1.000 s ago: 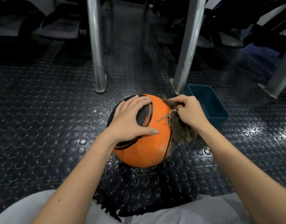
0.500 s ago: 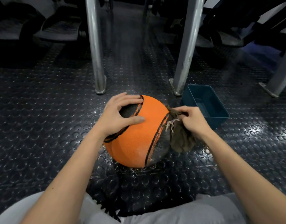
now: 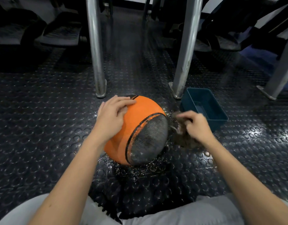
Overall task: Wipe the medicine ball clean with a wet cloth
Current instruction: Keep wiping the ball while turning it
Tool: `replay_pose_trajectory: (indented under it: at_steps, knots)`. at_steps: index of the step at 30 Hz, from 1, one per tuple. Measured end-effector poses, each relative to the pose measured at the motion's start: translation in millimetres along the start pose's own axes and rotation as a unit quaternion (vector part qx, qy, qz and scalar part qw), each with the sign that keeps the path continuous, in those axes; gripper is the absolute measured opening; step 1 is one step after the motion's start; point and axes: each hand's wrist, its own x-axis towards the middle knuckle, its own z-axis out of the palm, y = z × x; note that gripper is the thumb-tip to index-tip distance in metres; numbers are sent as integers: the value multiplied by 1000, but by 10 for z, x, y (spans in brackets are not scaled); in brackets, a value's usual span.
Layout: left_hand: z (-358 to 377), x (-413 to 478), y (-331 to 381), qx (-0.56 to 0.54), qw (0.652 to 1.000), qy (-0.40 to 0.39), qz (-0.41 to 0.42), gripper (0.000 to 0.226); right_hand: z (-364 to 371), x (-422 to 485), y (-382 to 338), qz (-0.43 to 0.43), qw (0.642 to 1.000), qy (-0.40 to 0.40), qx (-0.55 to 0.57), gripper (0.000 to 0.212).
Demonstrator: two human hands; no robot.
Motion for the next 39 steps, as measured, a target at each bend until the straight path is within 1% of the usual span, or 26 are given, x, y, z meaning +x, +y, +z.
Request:
replay_pose_trajectory:
  at_steps: [1, 3, 4, 5, 7, 8, 9, 12, 13, 14, 15, 16, 19, 20, 21, 22, 23, 26, 28, 29, 30, 32, 34, 35, 37, 39]
  knots:
    - [40, -17, 38, 0, 999, 48, -8, 36, -75, 25, -147, -14, 999, 31, 33, 45]
    - [150, -59, 134, 3, 993, 100, -59, 27, -157, 23, -481, -103, 989, 80, 77, 45]
    - [203, -76, 160, 28, 990, 109, -85, 24, -123, -23, -615, -154, 981, 87, 82, 45]
    - [238, -84, 165, 70, 986, 115, -99, 26, -14, -90, -689, -195, 974, 84, 79, 45]
    - [266, -78, 108, 114, 983, 119, -86, 33, 286, -281, -696, -240, 966, 78, 57, 43]
    - [258, -62, 98, 110, 985, 114, -74, 33, 394, -337, -638, -243, 965, 87, 47, 41]
    - [251, -39, 95, 103, 987, 107, -64, 34, 464, -323, -524, -225, 968, 98, 46, 40]
    - [269, -15, 124, 118, 988, 90, -44, 34, 451, -134, -162, -81, 992, 90, 35, 51]
    - [287, -12, 144, 119, 989, 81, -39, 34, 394, -103, -106, -48, 994, 94, 28, 54]
    - [287, -15, 137, 116, 990, 75, -35, 33, 354, -99, -136, -37, 994, 102, 26, 54]
    - [274, -4, 126, 111, 991, 71, -29, 33, 324, -99, -239, -55, 992, 114, 28, 52]
    - [253, -1, 98, 104, 992, 67, -25, 31, 313, -115, -384, -94, 987, 125, 33, 50]
    - [186, 15, 28, 77, 996, 42, -19, 27, 348, -219, -722, -238, 962, 126, 54, 41]
    - [162, 21, 4, 64, 997, 33, -17, 26, 405, -256, -727, -269, 953, 129, 50, 39]
    - [151, 28, 0, 49, 998, 24, -11, 28, 452, -286, -663, -276, 950, 138, 49, 37]
    - [133, 44, -13, 40, 999, 19, -7, 30, 505, -291, -558, -259, 953, 147, 54, 37]
    - [129, 57, -18, 34, 999, 14, -4, 32, 534, -287, -420, -221, 962, 150, 59, 37]
    - [120, 54, -45, 30, 999, 16, -12, 24, 583, -258, -57, -67, 991, 113, 26, 46]
    - [100, 38, -72, 26, 999, 24, -15, 23, 508, -240, -63, -28, 992, 118, 20, 49]
    - [79, 40, -88, 22, 999, 26, -15, 24, 445, -208, -186, -35, 989, 140, 35, 48]
    - [68, 38, -106, 15, 999, 28, -17, 25, 376, -180, -381, -65, 983, 162, 51, 45]
    - [67, 41, -111, 11, 999, 27, -14, 30, 329, -168, -768, -169, 967, 180, 65, 38]
    - [103, 48, -95, 24, 999, 26, -1, 42, 464, -250, -881, -253, 952, 170, 28, 35]
    - [122, 46, -82, 28, 999, 23, 3, 45, 565, -320, -828, -271, 947, 174, 3, 35]
    - [166, 44, -57, 31, 999, 24, 14, 43, 678, -387, -630, -266, 945, 190, -6, 35]
    - [205, 50, -3, 44, 999, 19, 25, 38, 681, -369, -439, -204, 957, 205, 21, 36]
